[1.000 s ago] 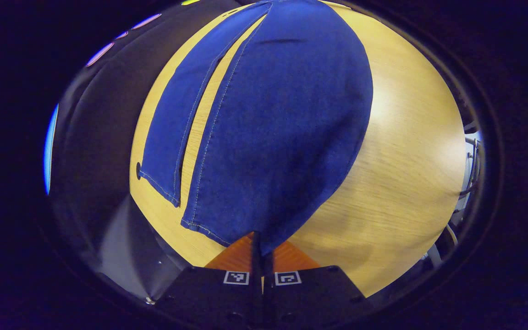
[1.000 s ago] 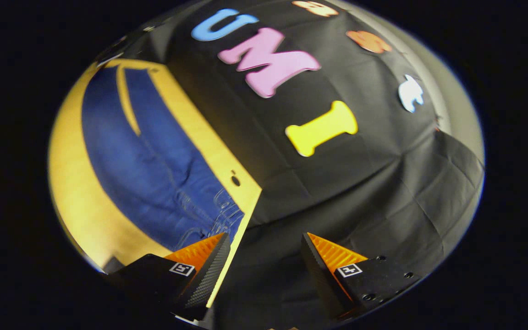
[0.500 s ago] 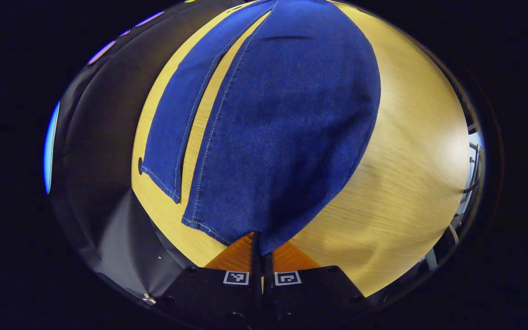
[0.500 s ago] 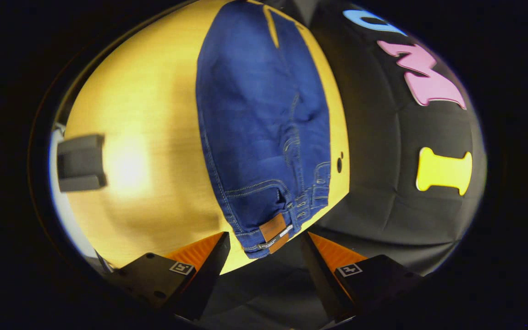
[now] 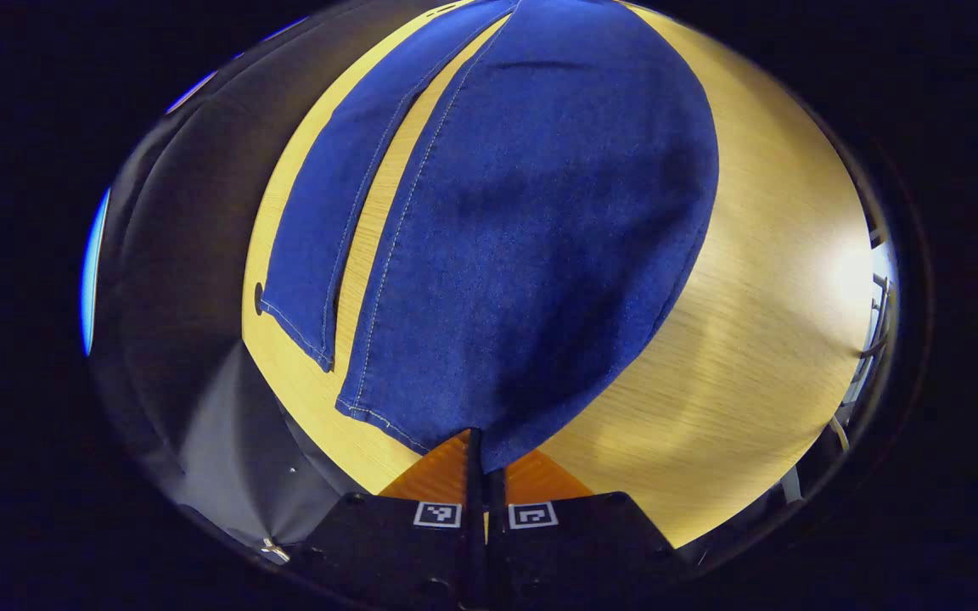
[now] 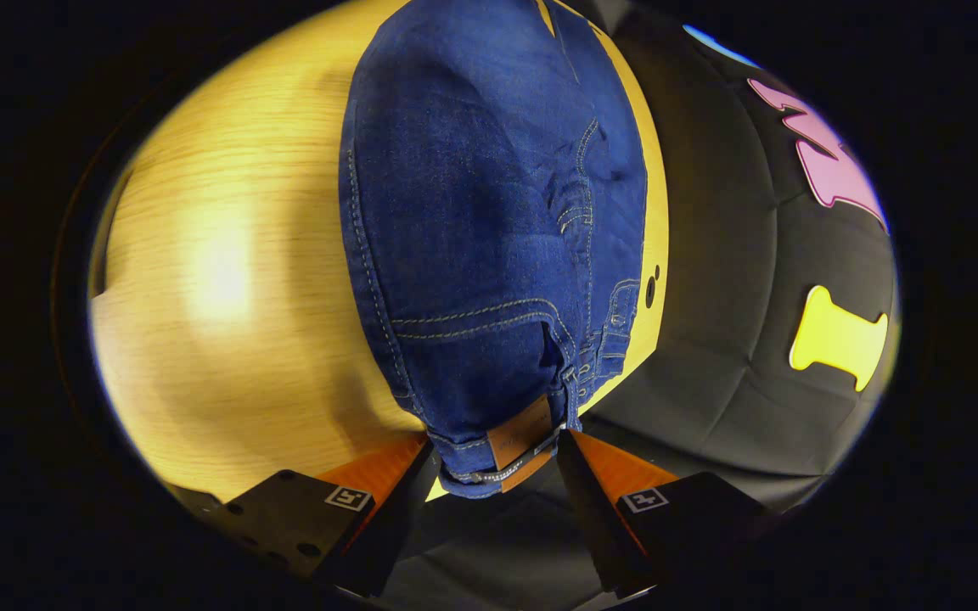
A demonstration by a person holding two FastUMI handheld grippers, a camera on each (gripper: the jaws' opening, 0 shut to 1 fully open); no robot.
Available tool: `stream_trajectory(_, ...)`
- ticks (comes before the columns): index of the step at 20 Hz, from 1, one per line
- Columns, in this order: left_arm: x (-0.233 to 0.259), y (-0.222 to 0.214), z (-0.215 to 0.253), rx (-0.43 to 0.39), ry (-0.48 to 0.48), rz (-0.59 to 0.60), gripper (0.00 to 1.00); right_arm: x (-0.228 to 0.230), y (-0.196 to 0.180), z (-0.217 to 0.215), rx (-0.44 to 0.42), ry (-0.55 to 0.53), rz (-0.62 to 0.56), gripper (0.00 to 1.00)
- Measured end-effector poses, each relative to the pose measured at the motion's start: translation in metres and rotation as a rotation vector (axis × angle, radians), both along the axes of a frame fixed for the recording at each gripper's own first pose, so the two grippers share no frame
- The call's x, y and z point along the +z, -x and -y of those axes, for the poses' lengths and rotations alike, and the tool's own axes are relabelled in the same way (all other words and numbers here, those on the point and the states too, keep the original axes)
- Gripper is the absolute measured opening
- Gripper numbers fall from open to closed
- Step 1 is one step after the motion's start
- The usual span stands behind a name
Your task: Grasp the waist and the cuffs of the jeans and fold them to make the two legs overlap; first hold the waist and fold one-third of the jeans toward the cuffs, then hold the cuffs and fold the remaining one-third in the same direction to finish folding.
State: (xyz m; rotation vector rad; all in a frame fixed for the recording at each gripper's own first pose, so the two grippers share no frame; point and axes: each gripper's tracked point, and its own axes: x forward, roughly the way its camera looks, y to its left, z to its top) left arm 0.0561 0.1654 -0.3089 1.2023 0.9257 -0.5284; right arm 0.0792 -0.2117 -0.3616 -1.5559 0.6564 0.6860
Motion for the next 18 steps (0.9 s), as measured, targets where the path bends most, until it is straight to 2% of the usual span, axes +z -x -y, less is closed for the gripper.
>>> stream_trajectory(1, 0.0, 0.0, 0.0, 0.0, -0.006, -0.002, 0.06, -0.002, -0.003, -0.001, -0.009, 0.009, -0.003, 0.86)
stream_trajectory(2, 0.0, 0.0, 0.0, -0.001, -0.01, -0.003, 0.06, -0.006, -0.004, -0.003, -0.015, 0.012, -0.018, 0.75)
stream_trajectory(3, 0.0, 0.0, -0.001, -0.001, -0.015, -0.004, 0.06, -0.009, -0.005, -0.005, -0.019, 0.018, -0.024, 0.69)
stream_trajectory(4, 0.0, 0.0, 0.0, 0.001, -0.017, -0.005, 0.06, -0.016, -0.007, -0.006, -0.018, 0.028, -0.035, 0.51)
stream_trajectory(6, 0.0, 0.0, 0.0, 0.008, -0.018, -0.005, 0.06, -0.016, -0.013, -0.009, -0.008, 0.046, -0.015, 0.25)
stream_trajectory(7, 0.0, 0.0, 0.001, 0.012, -0.017, -0.001, 0.06, -0.013, -0.01, -0.008, -0.036, 0.036, -0.027, 0.14)
stream_trajectory(9, 0.0, 0.0, 0.0, 0.022, -0.019, 0.013, 0.06, -0.014, -0.008, -0.009, -0.104, -0.022, -0.068, 0.11)
stream_trajectory(10, 0.0, 0.0, 0.001, 0.031, -0.022, 0.02, 0.06, -0.014, -0.008, -0.009, -0.113, -0.038, -0.076, 0.11)
stream_trajectory(14, -0.002, 0.016, 0.005, 0.044, 0.001, 0.015, 0.06, -0.013, 0.015, -0.002, -0.031, 0.015, -0.091, 0.11)
stream_trajectory(17, -0.001, 0.016, 0.01, 0.084, 0.057, -0.045, 0.09, -0.012, 0.012, -0.003, -0.024, 0.015, -0.141, 0.11)
stream_trajectory(18, -0.002, 0.018, 0.015, 0.095, 0.086, -0.089, 0.06, -0.012, 0.008, -0.003, -0.031, 0.011, -0.164, 0.1)
